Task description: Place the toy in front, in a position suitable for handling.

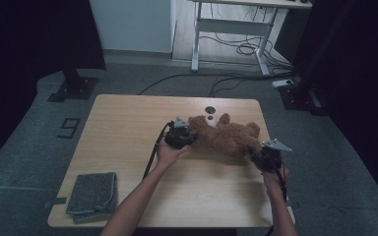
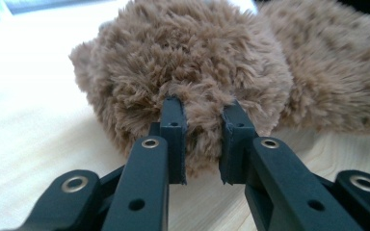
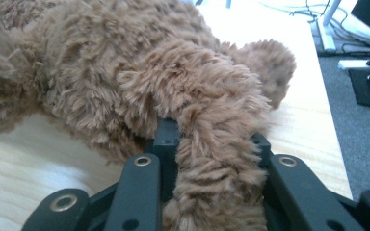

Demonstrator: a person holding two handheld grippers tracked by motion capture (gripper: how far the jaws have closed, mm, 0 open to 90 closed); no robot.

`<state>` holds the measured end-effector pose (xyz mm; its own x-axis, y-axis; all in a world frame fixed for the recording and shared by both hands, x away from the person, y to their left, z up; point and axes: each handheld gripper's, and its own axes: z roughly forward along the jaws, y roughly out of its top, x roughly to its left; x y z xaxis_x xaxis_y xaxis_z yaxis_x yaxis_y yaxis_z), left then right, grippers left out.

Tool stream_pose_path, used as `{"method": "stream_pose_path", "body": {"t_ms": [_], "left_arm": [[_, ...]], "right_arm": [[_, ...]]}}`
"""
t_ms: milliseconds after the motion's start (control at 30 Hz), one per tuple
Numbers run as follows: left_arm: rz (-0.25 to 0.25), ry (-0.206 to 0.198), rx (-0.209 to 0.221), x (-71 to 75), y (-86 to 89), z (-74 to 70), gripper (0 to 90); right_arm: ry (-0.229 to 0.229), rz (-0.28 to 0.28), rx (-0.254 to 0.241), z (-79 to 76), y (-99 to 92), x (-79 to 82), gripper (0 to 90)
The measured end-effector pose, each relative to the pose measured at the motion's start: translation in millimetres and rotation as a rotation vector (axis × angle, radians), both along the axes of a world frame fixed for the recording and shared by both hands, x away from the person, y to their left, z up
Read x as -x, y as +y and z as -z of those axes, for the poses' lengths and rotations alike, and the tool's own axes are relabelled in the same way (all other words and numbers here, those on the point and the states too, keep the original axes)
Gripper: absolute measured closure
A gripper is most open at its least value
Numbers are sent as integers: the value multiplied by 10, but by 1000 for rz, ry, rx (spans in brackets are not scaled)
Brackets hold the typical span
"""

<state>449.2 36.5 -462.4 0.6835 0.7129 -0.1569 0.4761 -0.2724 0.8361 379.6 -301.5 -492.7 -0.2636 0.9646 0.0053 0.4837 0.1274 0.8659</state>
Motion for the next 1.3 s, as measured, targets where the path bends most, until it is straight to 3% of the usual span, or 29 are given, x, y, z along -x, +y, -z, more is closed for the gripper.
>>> {"method": "stream_pose_path", "body": {"t_ms": [133,267,500,700,867,967,1067,1100,1133,1167,1200,1267,1300], "left_arm": [[8,-40,32,68,119,-299,765],[5,-73,49,206,307,-469,765],[-11,-89,79,472,717,-521,765],[-43,-95,97,764,1019,-500,764],[-50,-92,109,1002,1202,-415,763],[-58,-72,114,1092,1300,-280,763],[-74,-29,100,1143,1354,-48,762],[-79,-10,93,1151,1363,34,760],[-80,7,90,1155,1373,112,760],[-83,22,86,1159,1384,182,757],[-85,35,91,1164,1394,248,757],[-94,45,106,1174,1414,360,750],[-98,46,123,1178,1433,392,738]], "right_arm": [[-48,-27,-31,-143,40,12,697],[-95,-65,-57,-303,131,64,697],[-148,-155,-51,-524,388,201,696],[-151,-219,-26,-629,645,308,696],[-172,-255,-10,-690,813,485,695],[-176,-276,4,-643,900,612,693],[-153,-288,13,-469,983,716,691],[-116,-299,13,-310,1015,736,688],[-116,-299,13,-310,1015,736,688],[-86,-310,3,-157,1032,744,681],[-86,-310,3,-157,1032,744,681],[-74,-319,-25,-33,1025,756,667],[-82,-336,-81,49,987,763,645]]}}
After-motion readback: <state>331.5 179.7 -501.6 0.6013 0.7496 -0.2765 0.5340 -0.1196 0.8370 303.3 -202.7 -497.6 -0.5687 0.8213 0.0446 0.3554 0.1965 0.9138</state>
